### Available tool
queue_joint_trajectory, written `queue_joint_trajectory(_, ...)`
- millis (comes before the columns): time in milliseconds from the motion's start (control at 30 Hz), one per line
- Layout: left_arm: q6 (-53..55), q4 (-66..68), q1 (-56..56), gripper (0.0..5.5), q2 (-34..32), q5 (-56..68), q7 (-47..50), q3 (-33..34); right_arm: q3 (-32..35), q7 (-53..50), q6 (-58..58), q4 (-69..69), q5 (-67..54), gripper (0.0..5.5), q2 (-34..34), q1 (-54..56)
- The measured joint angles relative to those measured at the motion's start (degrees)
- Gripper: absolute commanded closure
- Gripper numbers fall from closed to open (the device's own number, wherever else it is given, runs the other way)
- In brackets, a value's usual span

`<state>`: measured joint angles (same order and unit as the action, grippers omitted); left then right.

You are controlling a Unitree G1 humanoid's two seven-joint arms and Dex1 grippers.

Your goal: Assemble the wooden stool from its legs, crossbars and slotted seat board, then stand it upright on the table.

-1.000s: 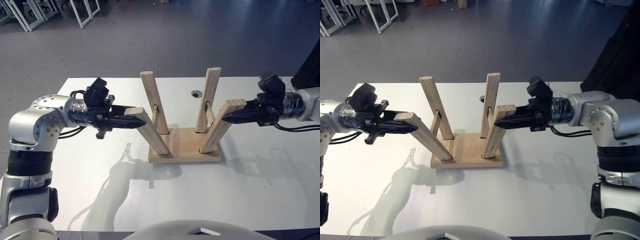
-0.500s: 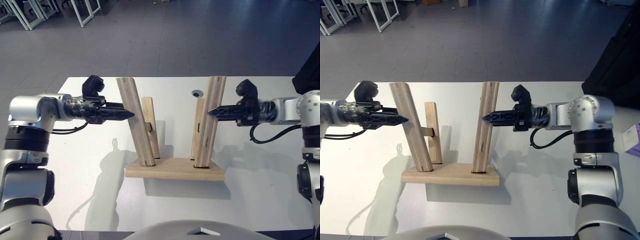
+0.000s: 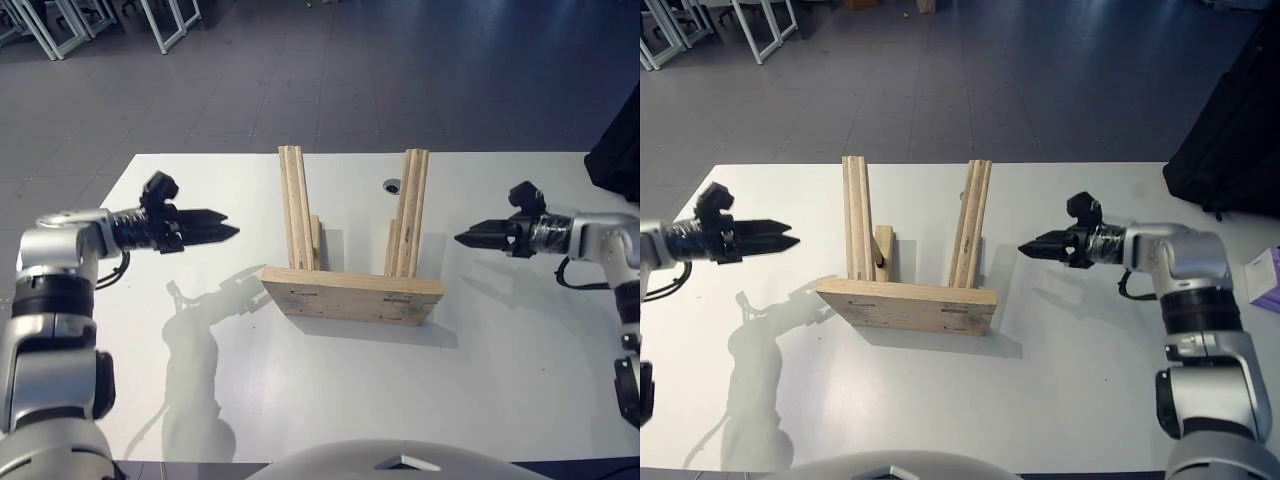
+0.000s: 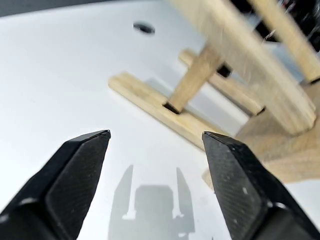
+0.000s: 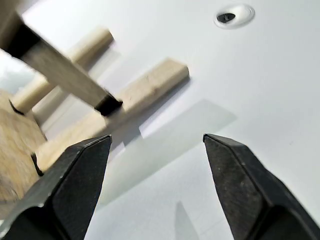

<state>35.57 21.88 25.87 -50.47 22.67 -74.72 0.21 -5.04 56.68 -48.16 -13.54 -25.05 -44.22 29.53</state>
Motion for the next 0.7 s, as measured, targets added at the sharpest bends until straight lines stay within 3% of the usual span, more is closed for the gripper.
queue_joint_trajectory(133, 4.92, -21.82, -17.18, 1.11, -2.59, 5.04, 0.36, 4.17, 1.78, 3.62, -3.34, 18.04, -4.5, 1.16, -4.3, -11.7)
queue_joint_trajectory(267, -1.66, -26.97, -23.53, 1.11, -3.59, 3.94, 0.42, 5.38, -0.32, 7.93, -0.08, 24.38, -2.87, 1.16, -9.47, -15.14)
queue_joint_trajectory(500, -5.42, -26.19, -20.65, 1.11, 1.25, 3.26, 1.74, 1.65, -3.27, 10.37, 2.98, 29.52, -1.6, 1.16, -10.48, -15.91)
queue_joint_trajectory(700, -7.61, -22.1, -14.59, 1.06, 4.65, 1.66, 1.75, -2.22, -7.61, 8.09, 2.94, 30.86, -1.32, 1.35, -5.24, -13.56)
